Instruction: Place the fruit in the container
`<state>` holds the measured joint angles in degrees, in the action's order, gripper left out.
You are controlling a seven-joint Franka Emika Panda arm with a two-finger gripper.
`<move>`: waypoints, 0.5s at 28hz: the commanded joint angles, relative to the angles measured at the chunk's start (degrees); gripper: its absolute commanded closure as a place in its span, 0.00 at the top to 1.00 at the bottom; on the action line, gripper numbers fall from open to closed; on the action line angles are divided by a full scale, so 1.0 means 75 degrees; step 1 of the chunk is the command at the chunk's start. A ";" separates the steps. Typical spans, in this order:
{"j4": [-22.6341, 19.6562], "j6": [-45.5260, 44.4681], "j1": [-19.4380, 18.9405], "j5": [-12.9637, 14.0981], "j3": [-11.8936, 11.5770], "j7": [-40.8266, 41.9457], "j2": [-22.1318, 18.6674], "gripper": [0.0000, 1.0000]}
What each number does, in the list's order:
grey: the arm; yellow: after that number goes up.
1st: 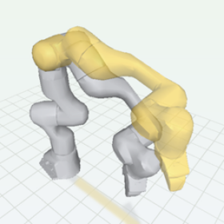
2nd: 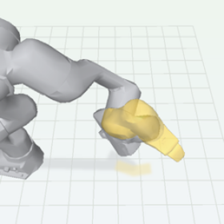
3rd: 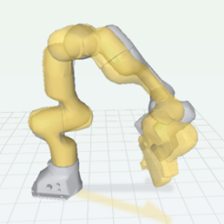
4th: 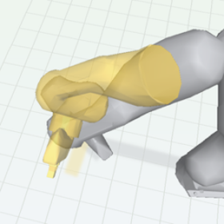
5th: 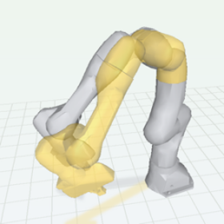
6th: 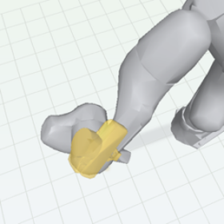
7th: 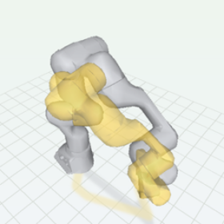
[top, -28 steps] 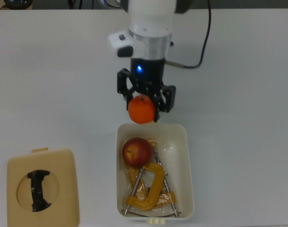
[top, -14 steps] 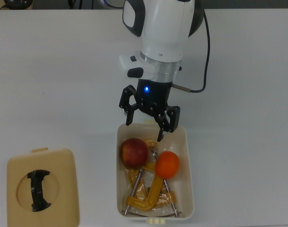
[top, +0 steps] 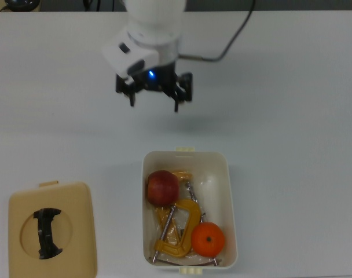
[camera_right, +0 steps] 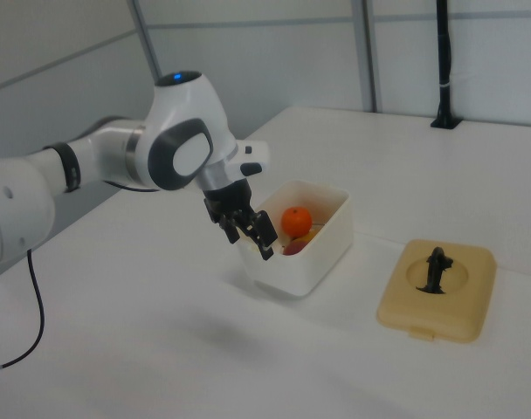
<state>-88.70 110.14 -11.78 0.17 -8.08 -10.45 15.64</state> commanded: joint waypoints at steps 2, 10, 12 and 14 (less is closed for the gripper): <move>-0.0256 -0.1524 0.0375 0.0142 -0.0013 0.1556 -0.0971 1.00; -0.0232 -0.2076 0.1043 -0.0186 0.0010 0.1791 -0.1347 1.00; -0.0197 -0.2146 0.1253 -0.0198 0.0022 0.1861 -0.1451 1.00; -0.0185 -0.2217 0.1325 -0.0198 0.0011 0.2001 -0.1475 1.00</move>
<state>-89.05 95.05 -3.62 -0.58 -8.16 2.04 6.28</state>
